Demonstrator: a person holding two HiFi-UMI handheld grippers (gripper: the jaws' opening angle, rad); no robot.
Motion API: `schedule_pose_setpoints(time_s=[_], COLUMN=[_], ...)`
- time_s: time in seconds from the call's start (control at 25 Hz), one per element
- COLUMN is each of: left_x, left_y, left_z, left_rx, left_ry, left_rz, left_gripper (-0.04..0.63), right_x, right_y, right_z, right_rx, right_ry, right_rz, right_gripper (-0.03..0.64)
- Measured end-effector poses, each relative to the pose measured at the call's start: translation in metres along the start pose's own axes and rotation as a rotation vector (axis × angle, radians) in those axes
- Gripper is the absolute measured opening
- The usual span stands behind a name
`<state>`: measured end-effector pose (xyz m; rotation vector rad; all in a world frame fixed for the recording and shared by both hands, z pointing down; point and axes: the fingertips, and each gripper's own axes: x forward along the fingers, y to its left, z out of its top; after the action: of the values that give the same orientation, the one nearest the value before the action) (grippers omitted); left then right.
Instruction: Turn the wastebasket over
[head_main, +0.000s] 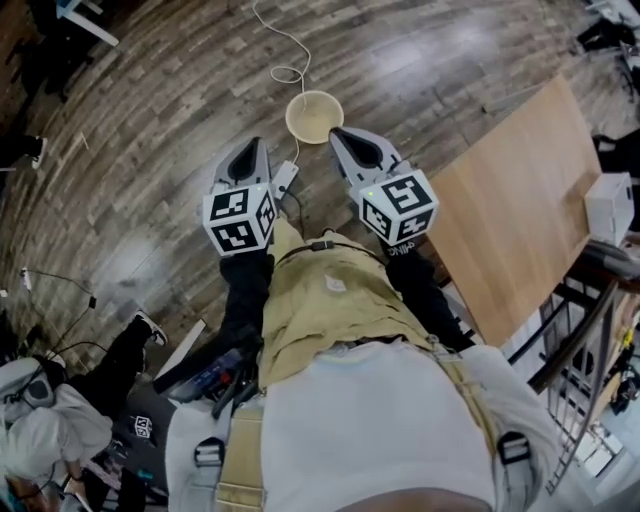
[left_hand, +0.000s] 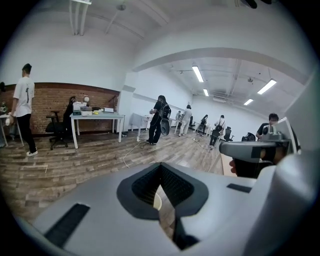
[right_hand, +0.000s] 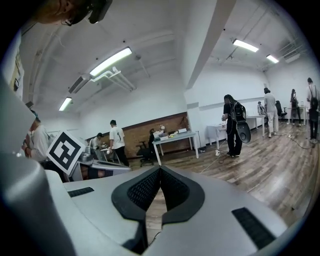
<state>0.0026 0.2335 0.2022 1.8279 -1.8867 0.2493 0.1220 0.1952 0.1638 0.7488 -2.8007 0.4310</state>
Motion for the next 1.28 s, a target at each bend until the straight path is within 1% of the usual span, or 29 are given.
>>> schedule_pose_setpoints(time_s=[0.12,0.2,0.28,0.4,0.48,0.56,0.72,0.84,0.92,1.0,1.12,1.28], left_x=[0.021,0.035,0.05,0.077,0.09,0.093,0.094,0.106,0.119,0.128,0.139,0.158], left_y=[0.031,0.056,0.092,0.155,0.178,0.183,0.18,0.185,0.193,0.199,0.202,0.2], left_z=[0.016,0.025,0.027,0.024,0.021,0.017,0.013,0.001,-0.012,-0.023,-0.041,-0.085], left_rx=[-0.015,-0.028,-0.058,-0.105,-0.124,-0.13,-0.117,-0.116,-0.108,-0.102,-0.122,-0.167], left_ry=[0.003,0.013,0.038,0.092,0.115,0.133,0.164,0.192,0.223,0.237,0.246,0.316], left_rz=[-0.016,-0.026,-0.03,-0.034,-0.039,-0.042,-0.049,-0.043,-0.02,0.011,0.05,0.07], left_gripper=[0.002,0.002,0.002,0.002,0.002,0.002,0.002,0.002,0.002,0.002,0.002,0.002], right_x=[0.037,0.067,0.103,0.164,0.185,0.186,0.181,0.197,0.215,0.228,0.243,0.259], right_y=[-0.004,-0.004,-0.004,-0.006,-0.011,-0.014,-0.02,-0.037,-0.052,-0.066,-0.083,-0.1], right_z=[0.001,0.001,-0.002,-0.016,-0.025,-0.029,-0.033,-0.053,-0.077,-0.1,-0.121,-0.142], right_rx=[0.015,0.001,-0.003,0.029,0.041,0.044,0.062,0.083,0.113,0.115,0.063,0.025], right_ry=[0.033,0.069,0.118,0.201,0.243,0.261,0.279,0.313,0.347,0.385,0.425,0.462], right_rz=[-0.026,-0.029,-0.037,-0.064,-0.082,-0.091,-0.103,-0.099,-0.079,-0.046,0.007,0.049], right_gripper=[0.021,0.021,0.021,0.021,0.021,0.021,0.021,0.021,0.021,0.021,0.021,0.021])
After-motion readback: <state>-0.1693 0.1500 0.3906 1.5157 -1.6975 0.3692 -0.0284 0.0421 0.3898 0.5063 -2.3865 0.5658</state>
